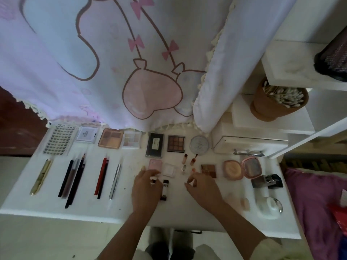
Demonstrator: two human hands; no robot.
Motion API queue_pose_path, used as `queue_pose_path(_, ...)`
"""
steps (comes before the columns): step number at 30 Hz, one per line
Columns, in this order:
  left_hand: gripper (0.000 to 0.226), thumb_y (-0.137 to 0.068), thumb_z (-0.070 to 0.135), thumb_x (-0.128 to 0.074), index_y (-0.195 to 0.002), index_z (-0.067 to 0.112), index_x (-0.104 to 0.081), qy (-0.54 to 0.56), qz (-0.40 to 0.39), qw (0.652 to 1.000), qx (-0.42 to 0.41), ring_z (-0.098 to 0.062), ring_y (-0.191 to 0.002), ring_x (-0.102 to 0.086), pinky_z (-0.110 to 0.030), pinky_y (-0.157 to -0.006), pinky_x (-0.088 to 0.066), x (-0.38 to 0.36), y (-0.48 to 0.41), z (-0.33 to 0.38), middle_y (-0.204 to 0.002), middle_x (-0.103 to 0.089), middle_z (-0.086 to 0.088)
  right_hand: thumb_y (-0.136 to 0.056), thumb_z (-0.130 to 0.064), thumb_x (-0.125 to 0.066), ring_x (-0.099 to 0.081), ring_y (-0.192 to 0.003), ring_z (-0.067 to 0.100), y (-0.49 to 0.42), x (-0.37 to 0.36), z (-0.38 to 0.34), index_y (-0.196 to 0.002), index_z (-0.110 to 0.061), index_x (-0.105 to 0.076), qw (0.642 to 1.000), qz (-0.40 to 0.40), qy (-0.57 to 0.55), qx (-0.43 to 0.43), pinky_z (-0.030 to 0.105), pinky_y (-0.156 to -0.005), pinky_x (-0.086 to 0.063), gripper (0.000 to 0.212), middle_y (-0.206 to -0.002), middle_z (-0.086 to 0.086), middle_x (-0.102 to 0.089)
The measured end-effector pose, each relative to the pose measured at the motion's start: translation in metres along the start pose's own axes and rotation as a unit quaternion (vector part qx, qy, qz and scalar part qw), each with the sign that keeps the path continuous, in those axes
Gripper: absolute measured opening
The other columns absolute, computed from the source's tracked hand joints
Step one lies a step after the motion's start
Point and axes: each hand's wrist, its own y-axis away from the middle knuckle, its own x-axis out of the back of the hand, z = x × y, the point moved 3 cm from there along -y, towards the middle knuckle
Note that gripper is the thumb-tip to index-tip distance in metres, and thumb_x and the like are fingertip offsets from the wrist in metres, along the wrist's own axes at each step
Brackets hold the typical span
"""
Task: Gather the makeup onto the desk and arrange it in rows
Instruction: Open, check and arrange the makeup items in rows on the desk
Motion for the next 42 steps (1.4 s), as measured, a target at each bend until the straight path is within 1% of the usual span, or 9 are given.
queue_pose_path(4,0.015,-0.094,0.033,-0.057,-0.105,0.027,-0.067,-0.041,-0.032,0.999,-0.004,-0.002,-0.079,-0.055,-0.008,-0.066,-0.037,-0.003,0.022,-0.007,-0.098,-0.061,0.01,-0.088,-0.038,-0.065,-0.063,-0.077,0.013,-0.003,-0.031,-0.014,-0.098,-0.018,-0.066,0.996,-0.07,-0.046,-0.016,0.027,-0.07,-0.051,0.022,-0.084,-0.004,-0.063)
queue_pose_path(8,0.037,-0.099,0.041,-0.041,-0.136,0.035,-0.043,-0.147,-0.109,0.983,-0.012,-0.008,-0.084,-0.055,-0.015,-0.069,-0.041,-0.014,0.037,-0.016,-0.1,-0.056,0.008,-0.088,-0.032,-0.066,-0.062,-0.059,0.014,-0.01,-0.047,-0.03,-0.084,-0.005,-0.07,0.992,-0.08,-0.085,-0.047,0.025,-0.059,-0.05,0.028,-0.066,0.001,-0.064)
queue_pose_path(12,0.042,-0.1,0.041,-0.04,-0.14,0.038,-0.031,-0.174,-0.112,0.978,-0.008,-0.01,-0.091,-0.059,-0.021,-0.074,-0.048,-0.015,0.038,-0.016,-0.106,-0.056,0.007,-0.084,-0.027,-0.069,-0.056,-0.045,0.012,-0.017,-0.055,-0.04,-0.071,-0.006,-0.064,0.983,-0.09,-0.123,-0.103,0.021,-0.045,-0.046,0.024,-0.055,0.0,-0.058)
queue_pose_path(17,0.039,-0.1,0.039,-0.04,-0.138,0.03,-0.035,-0.21,-0.116,0.971,-0.02,-0.011,-0.092,-0.061,-0.022,-0.073,-0.048,-0.019,0.033,-0.01,-0.108,-0.059,0.006,-0.077,-0.028,-0.074,-0.06,-0.051,0.015,-0.022,-0.061,-0.04,-0.082,-0.007,-0.061,0.97,-0.099,-0.156,-0.157,0.024,-0.043,-0.047,0.025,-0.069,0.006,-0.065)
queue_pose_path(22,0.044,-0.098,0.042,-0.044,-0.137,0.023,-0.036,-0.215,-0.144,0.966,-0.025,-0.012,-0.096,-0.063,-0.024,-0.076,-0.051,-0.021,0.031,-0.009,-0.12,-0.06,0.005,-0.074,-0.021,-0.07,-0.055,-0.05,0.016,-0.019,-0.059,-0.034,-0.071,-0.011,-0.053,0.964,-0.086,-0.171,-0.185,0.023,-0.044,-0.042,0.02,-0.065,0.004,-0.059)
queue_pose_path(30,0.034,-0.092,0.051,-0.053,-0.114,0.028,-0.064,-0.179,-0.167,0.969,-0.045,-0.005,-0.104,-0.059,-0.02,-0.089,-0.049,-0.021,0.041,-0.008,-0.153,-0.029,0.012,-0.073,-0.018,-0.073,-0.039,-0.043,0.013,-0.001,-0.051,-0.014,-0.066,-0.01,-0.059,0.905,-0.096,-0.337,-0.242,0.02,-0.041,-0.029,0.018,-0.053,0.003,-0.048)
queue_pose_path(35,0.041,-0.086,0.051,-0.062,-0.118,0.027,-0.061,-0.074,-0.17,0.982,-0.024,-0.004,-0.094,-0.06,-0.02,-0.082,-0.051,-0.013,0.042,0.0,-0.124,-0.058,0.01,-0.077,-0.015,-0.075,-0.031,-0.04,0.009,0.014,-0.026,-0.007,-0.087,-0.004,-0.066,0.868,-0.124,-0.423,-0.23,0.02,-0.038,-0.021,0.018,-0.051,0.0,-0.045)
queue_pose_path(38,0.034,-0.084,0.047,-0.066,-0.108,0.023,-0.063,-0.016,-0.192,0.981,-0.018,-0.001,-0.08,-0.062,-0.018,-0.075,-0.053,-0.01,0.041,0.007,-0.093,-0.064,0.015,-0.081,-0.02,-0.074,-0.031,-0.041,0.009,0.022,-0.008,-0.009,-0.086,-0.005,-0.067,0.88,-0.135,-0.41,-0.198,0.021,-0.04,-0.021,0.018,-0.05,-0.002,-0.045)
queue_pose_path(42,0.028,-0.085,0.045,-0.067,-0.105,0.025,-0.067,0.0,-0.185,0.982,-0.039,0.002,-0.072,-0.057,-0.009,-0.062,-0.04,0.0,0.037,0.017,-0.082,-0.058,0.017,-0.084,-0.033,-0.073,-0.039,-0.046,0.009,0.025,0.015,-0.012,-0.085,-0.008,-0.072,0.909,-0.115,-0.377,-0.131,0.02,-0.042,-0.027,0.025,-0.057,0.001,-0.054)
